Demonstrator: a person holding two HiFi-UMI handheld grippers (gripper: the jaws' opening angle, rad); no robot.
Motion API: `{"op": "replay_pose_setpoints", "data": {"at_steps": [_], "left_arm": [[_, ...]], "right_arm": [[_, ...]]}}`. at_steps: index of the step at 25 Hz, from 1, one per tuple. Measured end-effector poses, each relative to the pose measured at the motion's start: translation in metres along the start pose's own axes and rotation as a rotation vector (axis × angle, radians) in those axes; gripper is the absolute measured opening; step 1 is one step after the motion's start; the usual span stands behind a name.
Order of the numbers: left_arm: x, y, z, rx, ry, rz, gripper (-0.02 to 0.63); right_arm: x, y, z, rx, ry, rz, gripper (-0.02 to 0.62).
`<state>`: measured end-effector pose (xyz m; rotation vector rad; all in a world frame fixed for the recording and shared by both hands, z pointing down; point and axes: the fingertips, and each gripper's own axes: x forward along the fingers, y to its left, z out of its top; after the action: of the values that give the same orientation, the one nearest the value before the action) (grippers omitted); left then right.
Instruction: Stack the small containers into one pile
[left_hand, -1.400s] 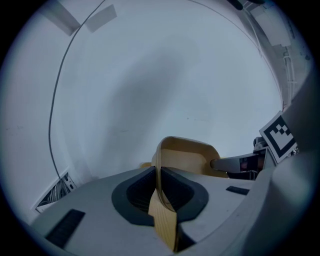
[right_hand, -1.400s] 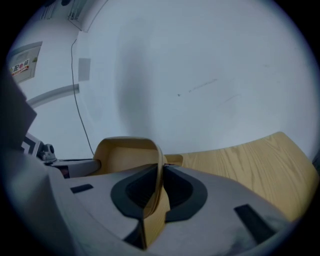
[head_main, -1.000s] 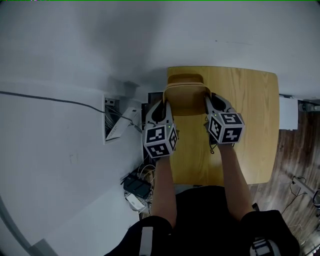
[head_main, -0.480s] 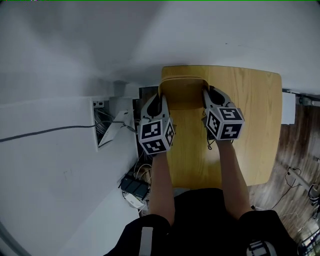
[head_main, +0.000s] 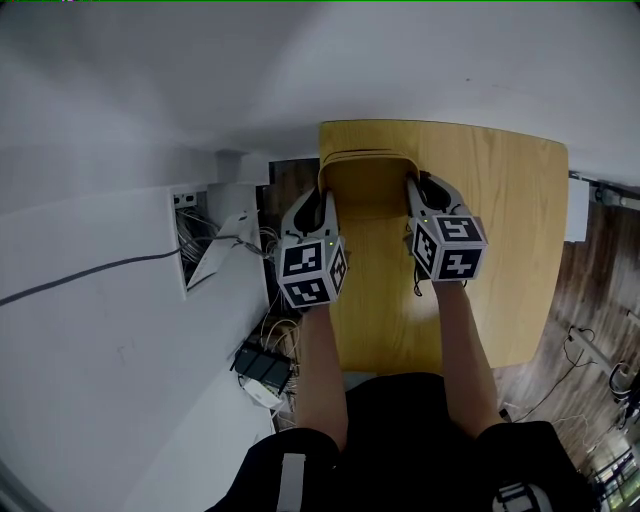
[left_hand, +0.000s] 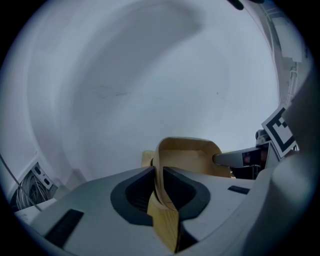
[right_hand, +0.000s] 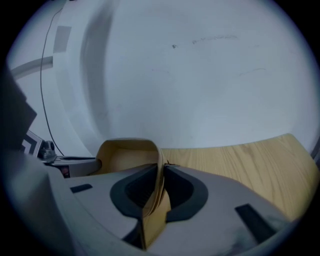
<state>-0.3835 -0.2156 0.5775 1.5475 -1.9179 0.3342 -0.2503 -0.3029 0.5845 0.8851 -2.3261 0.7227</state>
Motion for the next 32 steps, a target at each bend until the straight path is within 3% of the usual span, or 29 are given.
{"op": "replay_pose_setpoints", "data": {"at_steps": [2, 6, 13, 16, 25, 32], "left_arm": [[-0.003, -0.001, 0.004, 0.009, -0.024, -0.006, 0.091], [-0.009, -0.003, 0.017, 0.021, -0.08, -0.008, 0.091], [-0.009, -0.005, 0.029, 0.026, -0.124, 0.002, 0.026], [-0.003, -0.005, 0.023, 0.03, -0.107, 0.003, 0.026], [0.009, -0.014, 0.013, 0.049, -0.103, -0.029, 0.003], [0.002, 0.006, 0.05, 0.054, -0.207, 0.013, 0.003]], "right_arm": [[-0.002, 0.0, 0.001, -0.015, -0.01, -0.008, 0.071], [-0.008, -0.002, 0.008, -0.04, -0.04, -0.028, 0.077], [-0.021, 0.0, 0.033, -0.14, -0.145, -0.068, 0.014], [-0.02, 0.004, 0.033, -0.222, -0.152, -0.097, 0.009], [-0.007, -0.001, 0.026, -0.262, -0.135, -0.093, 0.009], [-0.01, 0.003, 0.046, -0.349, -0.186, -0.123, 0.008]]}}
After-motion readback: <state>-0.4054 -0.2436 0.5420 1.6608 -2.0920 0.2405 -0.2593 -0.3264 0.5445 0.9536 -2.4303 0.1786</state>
